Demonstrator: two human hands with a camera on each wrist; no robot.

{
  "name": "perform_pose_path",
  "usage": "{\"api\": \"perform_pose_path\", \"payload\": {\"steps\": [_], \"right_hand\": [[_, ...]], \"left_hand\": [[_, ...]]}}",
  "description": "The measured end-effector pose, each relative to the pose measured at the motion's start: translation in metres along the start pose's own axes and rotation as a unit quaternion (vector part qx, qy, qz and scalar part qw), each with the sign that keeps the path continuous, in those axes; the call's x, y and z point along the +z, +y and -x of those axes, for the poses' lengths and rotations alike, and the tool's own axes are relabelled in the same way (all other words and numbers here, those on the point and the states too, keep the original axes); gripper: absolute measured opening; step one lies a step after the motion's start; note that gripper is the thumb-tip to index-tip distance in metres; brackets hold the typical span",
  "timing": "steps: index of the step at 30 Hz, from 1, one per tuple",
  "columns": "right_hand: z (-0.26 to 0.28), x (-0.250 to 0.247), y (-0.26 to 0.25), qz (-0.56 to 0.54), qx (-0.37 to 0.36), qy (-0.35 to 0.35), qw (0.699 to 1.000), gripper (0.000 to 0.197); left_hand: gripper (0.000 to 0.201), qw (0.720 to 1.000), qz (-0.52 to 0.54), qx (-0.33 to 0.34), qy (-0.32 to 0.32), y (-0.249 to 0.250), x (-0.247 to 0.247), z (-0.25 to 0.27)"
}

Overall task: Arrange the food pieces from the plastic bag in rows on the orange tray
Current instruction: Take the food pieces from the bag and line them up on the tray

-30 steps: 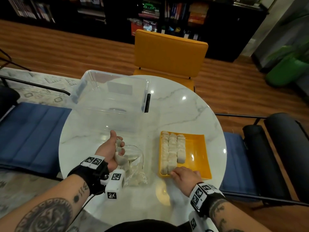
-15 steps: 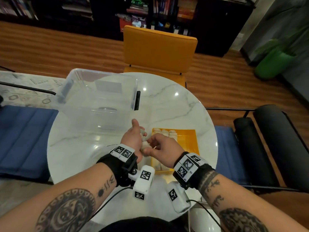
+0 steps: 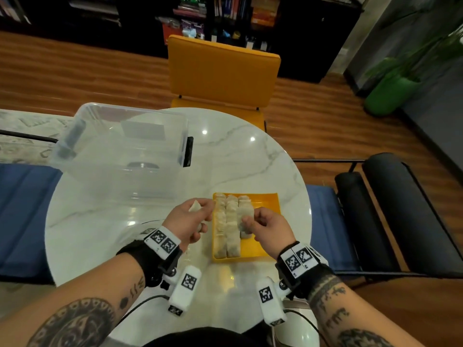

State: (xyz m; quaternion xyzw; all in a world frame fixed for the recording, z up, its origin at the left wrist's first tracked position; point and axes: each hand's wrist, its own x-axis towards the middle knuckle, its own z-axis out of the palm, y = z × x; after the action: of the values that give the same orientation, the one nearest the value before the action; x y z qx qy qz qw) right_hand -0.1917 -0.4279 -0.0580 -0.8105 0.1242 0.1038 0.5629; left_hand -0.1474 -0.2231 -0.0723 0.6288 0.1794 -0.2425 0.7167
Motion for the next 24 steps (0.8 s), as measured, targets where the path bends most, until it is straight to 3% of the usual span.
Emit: {"api": "perform_pose_path", "payload": {"steps": [5,8,12,19,22,24], "right_hand": [[0.003,0.012,0.015,0.049,0.006,-0.034,0.998,0.021],[0.002,0.014,0.024,0.075,0.020,-0.041,0.996,0.017],[-0.001,0.011,0.032,0.071,0.043,-0.032,0.996,0.037],[-0.011,0.004,0.037,0.103,0.031,-0.063,0.992,0.041],[-0.024,0.000,0.044,0.150,0.036,-0.057,0.986,0.029],[-0.035,-0.006,0.050,0.183,0.063,-0.043,0.980,0.017]], "left_hand": [[0.011,0.971,-0.214,0.065,-0.087,-0.013,0.015,-0.003],[0.014,0.960,-0.249,0.081,-0.096,-0.014,0.021,-0.003],[0.012,0.946,-0.291,0.091,-0.106,-0.010,0.027,-0.008],[0.011,0.914,-0.382,0.110,-0.080,-0.013,0.032,-0.024],[0.014,0.911,-0.394,0.113,-0.052,-0.013,0.031,-0.029],[0.012,0.904,-0.411,0.116,0.002,-0.011,0.026,-0.031]]}}
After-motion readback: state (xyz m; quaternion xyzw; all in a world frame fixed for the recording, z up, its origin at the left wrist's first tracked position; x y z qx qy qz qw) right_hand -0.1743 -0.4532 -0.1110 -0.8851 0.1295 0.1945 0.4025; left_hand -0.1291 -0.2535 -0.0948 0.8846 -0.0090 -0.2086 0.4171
